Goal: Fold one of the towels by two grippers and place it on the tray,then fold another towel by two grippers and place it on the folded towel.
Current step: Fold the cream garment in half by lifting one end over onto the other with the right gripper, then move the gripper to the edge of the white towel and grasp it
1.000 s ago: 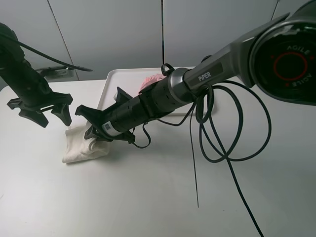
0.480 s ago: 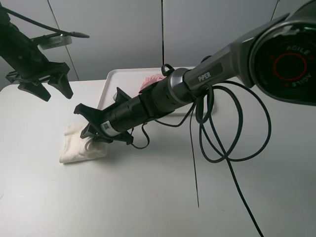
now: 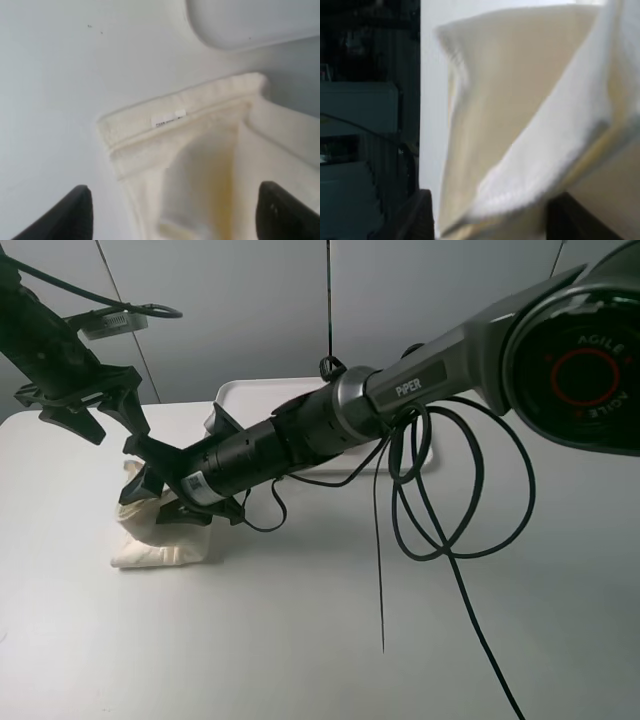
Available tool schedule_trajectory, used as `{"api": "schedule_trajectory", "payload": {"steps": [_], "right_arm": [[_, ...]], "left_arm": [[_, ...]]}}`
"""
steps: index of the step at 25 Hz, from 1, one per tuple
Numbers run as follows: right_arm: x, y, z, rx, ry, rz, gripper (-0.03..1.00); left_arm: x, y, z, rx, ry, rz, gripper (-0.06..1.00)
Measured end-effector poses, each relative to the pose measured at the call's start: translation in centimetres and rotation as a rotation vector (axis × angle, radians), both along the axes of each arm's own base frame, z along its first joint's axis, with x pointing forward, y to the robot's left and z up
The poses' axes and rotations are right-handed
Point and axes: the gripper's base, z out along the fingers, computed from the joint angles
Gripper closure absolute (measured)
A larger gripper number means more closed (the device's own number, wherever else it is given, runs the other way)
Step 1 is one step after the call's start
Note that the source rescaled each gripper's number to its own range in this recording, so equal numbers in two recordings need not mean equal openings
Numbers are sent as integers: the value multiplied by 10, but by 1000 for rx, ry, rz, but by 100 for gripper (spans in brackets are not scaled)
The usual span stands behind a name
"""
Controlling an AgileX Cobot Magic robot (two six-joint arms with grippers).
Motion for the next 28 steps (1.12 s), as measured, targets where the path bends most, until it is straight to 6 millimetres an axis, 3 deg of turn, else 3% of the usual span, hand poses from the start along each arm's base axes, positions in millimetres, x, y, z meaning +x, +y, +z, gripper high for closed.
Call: {"api": "schedule_trajectory", "payload": {"steps": [4, 12, 14, 19, 23, 28], "right_arm": [[0, 7, 10, 41, -28, 33, 43], [-2, 6, 10, 41, -46, 75, 43], [3, 0, 8, 13, -60, 87, 42], [25, -26, -2, -107, -74, 71, 27], [30, -37, -11, -241, -69, 55, 25], [32, -40, -14, -287, -57, 31, 26]], "left_arm": [[0, 0, 0, 0, 2, 0, 5], [0, 4, 0, 0, 2, 10, 5], [0, 7, 0, 0, 2, 17, 5], [0, 8, 0, 0, 1, 18, 5], [0, 8, 0, 0, 1, 16, 5], [0, 8, 0, 1, 1, 14, 5]]}}
